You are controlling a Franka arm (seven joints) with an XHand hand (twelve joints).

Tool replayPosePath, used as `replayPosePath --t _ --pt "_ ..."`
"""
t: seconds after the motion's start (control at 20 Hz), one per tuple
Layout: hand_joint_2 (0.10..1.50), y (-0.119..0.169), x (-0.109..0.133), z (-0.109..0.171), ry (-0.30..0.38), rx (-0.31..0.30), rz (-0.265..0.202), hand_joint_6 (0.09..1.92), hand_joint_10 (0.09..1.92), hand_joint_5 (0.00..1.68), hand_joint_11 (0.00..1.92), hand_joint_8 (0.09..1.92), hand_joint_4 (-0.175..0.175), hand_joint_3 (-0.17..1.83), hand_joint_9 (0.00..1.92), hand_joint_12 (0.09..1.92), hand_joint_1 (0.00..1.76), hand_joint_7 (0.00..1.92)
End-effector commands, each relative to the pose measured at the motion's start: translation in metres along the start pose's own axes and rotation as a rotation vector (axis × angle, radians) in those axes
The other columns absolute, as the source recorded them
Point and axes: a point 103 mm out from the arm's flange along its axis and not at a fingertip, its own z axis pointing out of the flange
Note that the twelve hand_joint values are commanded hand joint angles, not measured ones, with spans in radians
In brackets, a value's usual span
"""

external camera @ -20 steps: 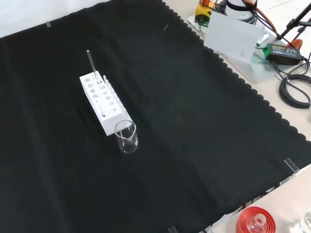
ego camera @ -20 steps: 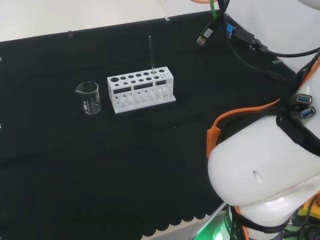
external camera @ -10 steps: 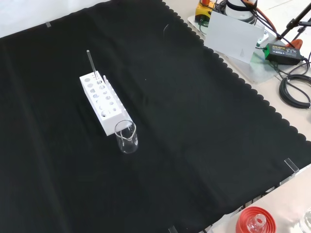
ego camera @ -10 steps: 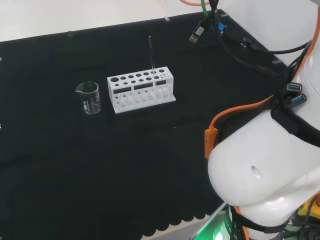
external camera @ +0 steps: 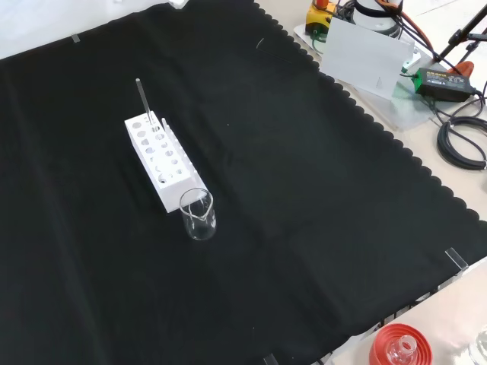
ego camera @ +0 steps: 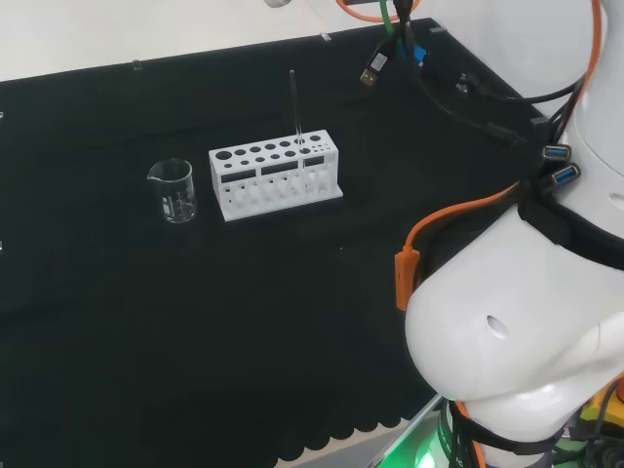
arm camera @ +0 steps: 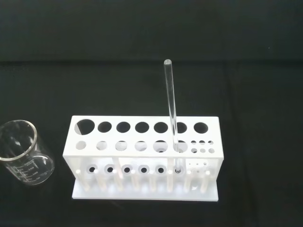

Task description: Take the glass rod from the white test tube rack.

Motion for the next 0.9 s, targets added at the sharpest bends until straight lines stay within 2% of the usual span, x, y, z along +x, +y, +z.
replayPosePath --t 0.05,0.4,0.9 --pt "0.93 0.019 -0.004 0.009 0.027 0.019 -0.005 0.09 0.92 0.34 0.39 0.72 0.024 0.23 0.38 1.44 0.36 0.17" --pt "0.93 0.032 -0.008 0.024 0.026 0.056 -0.009 0.09 0.91 0.35 0.42 0.73 0.02 0.23 0.43 1.42 0.35 0.19" --pt "0.93 0.045 -0.009 0.033 0.03 0.069 -0.017 0.09 0.89 0.37 0.49 0.75 0.013 0.23 0.48 1.4 0.35 0.23"
